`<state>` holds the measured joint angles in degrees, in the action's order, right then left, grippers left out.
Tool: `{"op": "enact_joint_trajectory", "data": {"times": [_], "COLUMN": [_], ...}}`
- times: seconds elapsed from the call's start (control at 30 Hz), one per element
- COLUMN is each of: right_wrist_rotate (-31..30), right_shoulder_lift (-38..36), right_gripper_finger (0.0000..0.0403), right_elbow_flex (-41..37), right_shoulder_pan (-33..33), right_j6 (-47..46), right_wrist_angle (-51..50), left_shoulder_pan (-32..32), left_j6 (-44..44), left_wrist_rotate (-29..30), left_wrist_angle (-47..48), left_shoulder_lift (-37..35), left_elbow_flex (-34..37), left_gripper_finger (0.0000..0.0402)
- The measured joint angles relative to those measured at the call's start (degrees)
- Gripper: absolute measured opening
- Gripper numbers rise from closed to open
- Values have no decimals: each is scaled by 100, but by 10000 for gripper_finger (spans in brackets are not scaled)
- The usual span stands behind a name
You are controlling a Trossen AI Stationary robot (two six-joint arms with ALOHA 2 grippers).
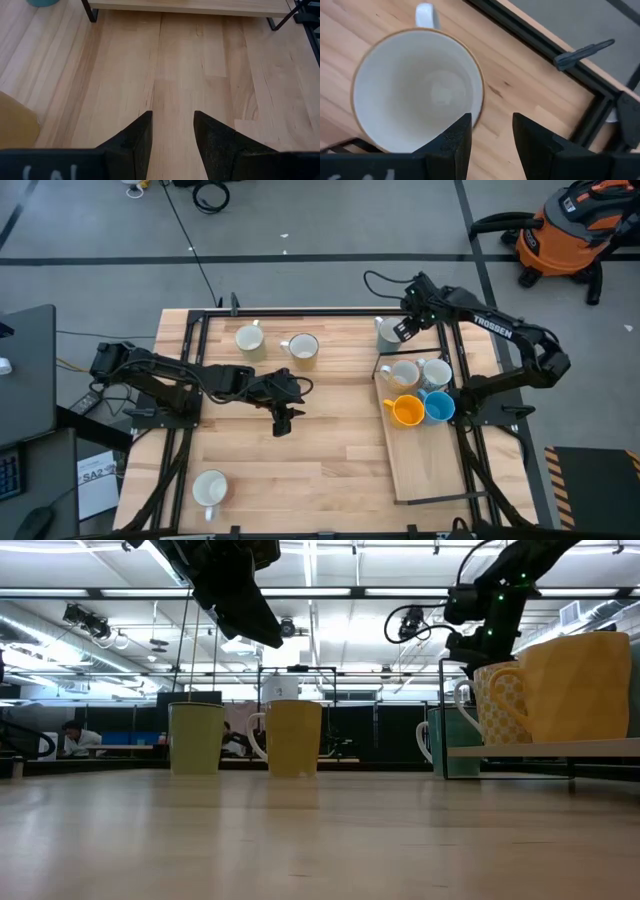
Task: Place coffee mugs
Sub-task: Put the blue white mug on the shelf
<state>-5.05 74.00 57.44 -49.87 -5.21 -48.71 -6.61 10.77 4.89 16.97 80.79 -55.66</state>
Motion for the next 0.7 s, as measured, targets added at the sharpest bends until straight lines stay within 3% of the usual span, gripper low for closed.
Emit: {"op": "enact_joint_trajectory", "data": {"times": [0.7], "right_wrist_rotate": [224], "right_shoulder_lift": [-2], "right_gripper_finger": [147], "right_elbow_flex": [-602], "right_shoulder_pan": [2], "right_j6": [-92], "right_wrist_angle": [543], "left_shoulder_pan": [0], "left_j6": [1], "left_wrist_rotate": [0], "left_wrist_angle": [-1], "left_shoulder_lift": [0], "left_elbow_flex": [0], "left_gripper_finger": [151]}}
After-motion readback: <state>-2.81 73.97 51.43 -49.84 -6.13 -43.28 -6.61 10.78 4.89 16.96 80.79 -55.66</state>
